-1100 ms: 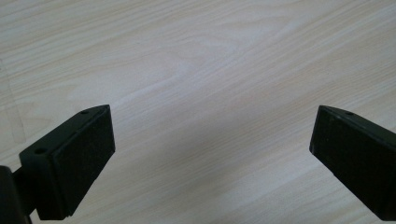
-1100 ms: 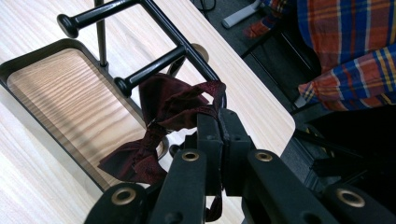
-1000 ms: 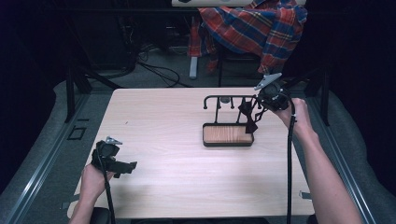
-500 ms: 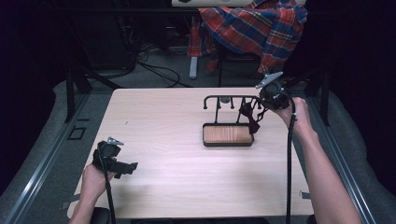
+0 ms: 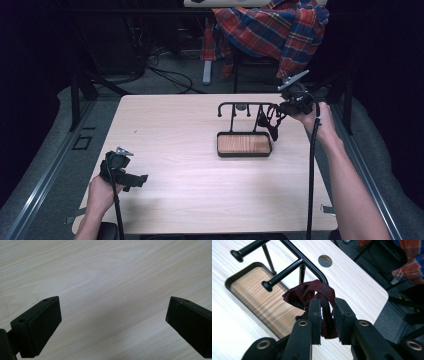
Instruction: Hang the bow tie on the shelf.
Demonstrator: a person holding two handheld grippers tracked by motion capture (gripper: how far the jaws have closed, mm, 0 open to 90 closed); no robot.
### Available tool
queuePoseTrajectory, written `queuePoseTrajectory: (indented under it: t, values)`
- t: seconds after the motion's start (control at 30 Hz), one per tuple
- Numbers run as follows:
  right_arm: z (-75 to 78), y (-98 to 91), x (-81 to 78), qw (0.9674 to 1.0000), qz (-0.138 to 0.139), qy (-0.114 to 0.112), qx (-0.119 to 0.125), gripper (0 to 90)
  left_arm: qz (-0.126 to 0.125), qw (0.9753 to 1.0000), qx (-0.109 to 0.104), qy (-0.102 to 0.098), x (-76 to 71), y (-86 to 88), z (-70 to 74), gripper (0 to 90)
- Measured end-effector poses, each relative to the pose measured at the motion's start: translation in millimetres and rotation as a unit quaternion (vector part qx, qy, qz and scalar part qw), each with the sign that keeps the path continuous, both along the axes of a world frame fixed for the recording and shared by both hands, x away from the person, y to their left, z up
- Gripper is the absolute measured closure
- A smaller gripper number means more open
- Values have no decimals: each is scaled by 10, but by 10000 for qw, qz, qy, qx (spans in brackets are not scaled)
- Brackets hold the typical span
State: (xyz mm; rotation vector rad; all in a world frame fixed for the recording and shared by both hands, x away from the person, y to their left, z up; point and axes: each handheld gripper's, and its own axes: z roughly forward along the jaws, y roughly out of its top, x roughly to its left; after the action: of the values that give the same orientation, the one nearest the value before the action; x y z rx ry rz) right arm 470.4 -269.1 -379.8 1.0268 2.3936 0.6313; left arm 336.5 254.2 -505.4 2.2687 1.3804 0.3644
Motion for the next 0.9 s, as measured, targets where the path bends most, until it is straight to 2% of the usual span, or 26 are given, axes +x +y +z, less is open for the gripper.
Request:
queuePoseTrajectory:
  t: [0.13,0.27,0.47,0.73,0.9]
  values:
    - [5,-31,5,9999,-2,63,84,738,1,10000,2,5,1,0,-1,0]
    - [19,-57,0,9994,31,79,327,715,1,10000,6,14,-1,-2,0,1]
    - [55,-19,-23,9995,54,48,314,686,-3,10000,4,20,-4,-6,3,0]
    - [70,-33,-62,9982,-25,162,581,625,-14,10000,-18,-29,-3,-5,4,0]
    - [130,-16,-150,9972,-100,117,735,588,-3,10000,-42,-47,-10,-5,11,0]
